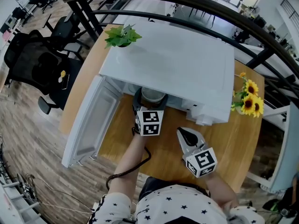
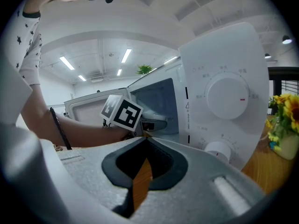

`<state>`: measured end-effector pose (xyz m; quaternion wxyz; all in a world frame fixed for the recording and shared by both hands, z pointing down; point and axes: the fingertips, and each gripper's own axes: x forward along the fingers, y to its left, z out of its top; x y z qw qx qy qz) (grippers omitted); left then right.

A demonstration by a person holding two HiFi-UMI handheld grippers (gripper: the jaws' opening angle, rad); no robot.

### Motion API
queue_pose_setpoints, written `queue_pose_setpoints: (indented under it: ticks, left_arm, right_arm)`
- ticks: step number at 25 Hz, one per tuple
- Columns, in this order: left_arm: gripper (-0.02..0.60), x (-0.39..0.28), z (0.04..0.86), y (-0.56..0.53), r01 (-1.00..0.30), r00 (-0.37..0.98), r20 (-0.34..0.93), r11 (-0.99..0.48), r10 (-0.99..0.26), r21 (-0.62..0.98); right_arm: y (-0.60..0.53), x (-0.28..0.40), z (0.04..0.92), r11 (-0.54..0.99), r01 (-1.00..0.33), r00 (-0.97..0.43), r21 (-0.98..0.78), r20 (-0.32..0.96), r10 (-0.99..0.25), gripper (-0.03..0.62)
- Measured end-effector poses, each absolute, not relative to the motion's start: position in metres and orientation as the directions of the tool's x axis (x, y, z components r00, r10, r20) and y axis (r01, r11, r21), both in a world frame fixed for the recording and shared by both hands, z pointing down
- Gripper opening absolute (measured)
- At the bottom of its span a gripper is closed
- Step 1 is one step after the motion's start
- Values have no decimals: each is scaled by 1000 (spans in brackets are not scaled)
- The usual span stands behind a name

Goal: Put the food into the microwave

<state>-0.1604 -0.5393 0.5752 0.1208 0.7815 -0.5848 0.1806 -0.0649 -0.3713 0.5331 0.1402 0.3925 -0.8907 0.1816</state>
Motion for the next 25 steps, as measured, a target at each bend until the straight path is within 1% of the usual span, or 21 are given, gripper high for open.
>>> queue_pose_setpoints:
  ticks: [7,15,25]
  left_arm:
    - [468,-157,578,-552,-954,253,443,-299,-860,-36]
    - [468,-156,589,-556,-946,233,476,-311,-848,-91]
    - [468,-157,589,-555,-951,219,488,-296,-845,-84]
  right_arm:
    - [-372,-69,531,636,-744,-659,-207,389,-644,5]
    - [-371,-65,528,626,-754,-647,-197,386,-658,5]
    - [-365,-67,522,612,-766,-636,-195,367,-679,5]
